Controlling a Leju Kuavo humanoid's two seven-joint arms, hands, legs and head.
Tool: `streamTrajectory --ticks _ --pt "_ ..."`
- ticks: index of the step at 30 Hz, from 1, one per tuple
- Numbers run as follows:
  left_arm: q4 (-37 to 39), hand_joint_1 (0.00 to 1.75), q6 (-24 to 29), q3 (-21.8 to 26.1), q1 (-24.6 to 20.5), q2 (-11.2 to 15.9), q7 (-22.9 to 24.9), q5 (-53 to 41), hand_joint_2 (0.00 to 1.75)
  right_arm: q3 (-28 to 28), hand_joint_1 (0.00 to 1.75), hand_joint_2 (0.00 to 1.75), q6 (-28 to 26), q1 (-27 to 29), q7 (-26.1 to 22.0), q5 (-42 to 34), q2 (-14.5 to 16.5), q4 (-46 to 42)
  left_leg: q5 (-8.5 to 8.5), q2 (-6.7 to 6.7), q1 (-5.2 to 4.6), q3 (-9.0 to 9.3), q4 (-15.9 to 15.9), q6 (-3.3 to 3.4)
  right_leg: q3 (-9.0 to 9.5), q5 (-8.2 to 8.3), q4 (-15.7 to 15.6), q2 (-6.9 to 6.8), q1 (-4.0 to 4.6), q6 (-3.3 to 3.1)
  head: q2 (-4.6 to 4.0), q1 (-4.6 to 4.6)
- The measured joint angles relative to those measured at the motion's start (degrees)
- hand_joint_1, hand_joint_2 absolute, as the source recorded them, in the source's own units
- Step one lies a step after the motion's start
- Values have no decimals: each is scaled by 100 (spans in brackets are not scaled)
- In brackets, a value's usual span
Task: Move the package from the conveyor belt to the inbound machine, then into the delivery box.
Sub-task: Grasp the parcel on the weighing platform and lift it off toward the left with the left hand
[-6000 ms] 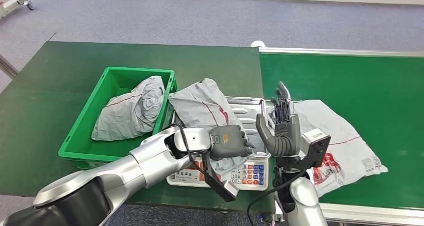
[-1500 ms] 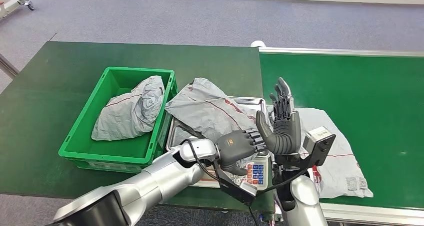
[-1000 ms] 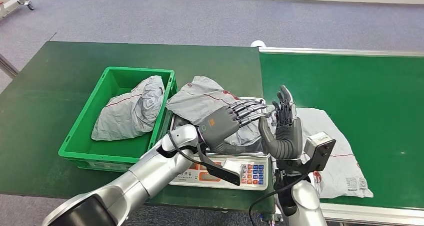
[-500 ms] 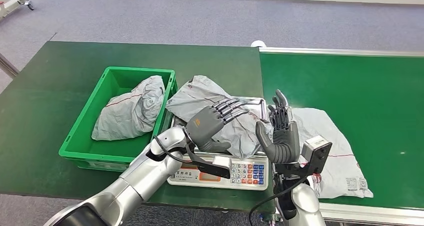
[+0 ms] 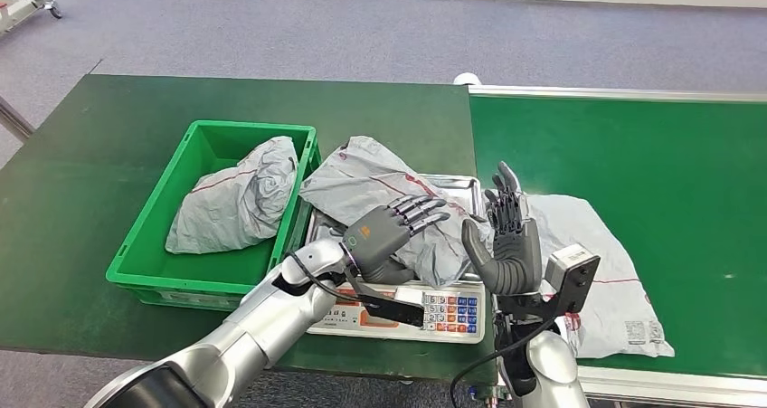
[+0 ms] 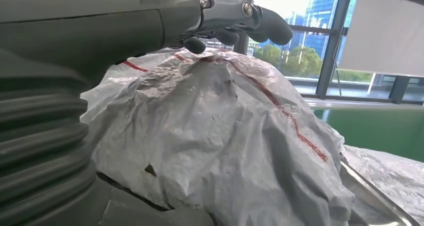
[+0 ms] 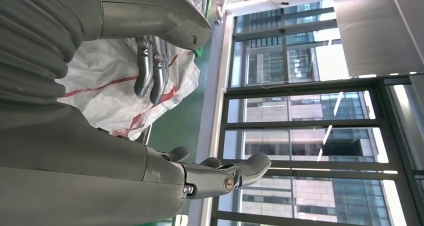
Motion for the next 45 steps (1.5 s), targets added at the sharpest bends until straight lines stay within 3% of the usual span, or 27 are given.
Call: streamTrajectory --ticks 7,13,14,17,18,22,26,38,45 --pt "233 0 147 25 -82 -125 38 -53 175 18 0 175 11 0 12 4 4 0 0 0 0 0 0 0 0 0 0 0 -1 0 0 0" --pt "436 0 261 22 -187 -289 343 -542 175 31 0 175 61 -8 32 8 6 1 0 -1 0 -1 0 0 0 0 0 0 -1 0 0 0" --pt "474 10 213 22 -220 -319 379 -600 175 33 0 175 72 -8 34 8 7 1 0 -1 0 -1 0 0 0 0 0 0 -1 0 0 -1" --pt "605 140 -70 10 -333 -390 434 -769 175 46 0 175 107 -9 33 7 8 2 0 -1 0 0 0 0 2 0 0 0 -1 1 0 -1" --pt "655 175 -241 -7 -369 -409 446 -848 175 53 0 175 126 -10 29 6 8 2 0 -1 0 0 0 0 2 1 0 0 -1 1 0 0" --pt "841 175 -971 -162 -507 -445 473 -1180 175 76 0 175 219 -13 -5 6 10 8 0 -3 0 2 0 0 7 0 0 -2 0 1 0 -1" --pt "974 175 -1289 -367 -596 -452 475 -1362 175 79 0 175 290 -77 10 -31 47 33 0 -5 0 5 0 0 11 0 0 -4 0 0 0 -1" --pt "1057 175 -1336 -595 -675 -483 439 -1394 175 73 0 175 350 -257 90 -98 139 111 -1 -5 0 14 0 0 19 0 0 -4 0 0 0 -1" --pt "1051 175 -803 -598 -696 -456 350 -1367 175 47 0 175 365 -247 50 -149 138 187 0 -5 0 15 0 0 17 0 0 -3 1 0 0 0"
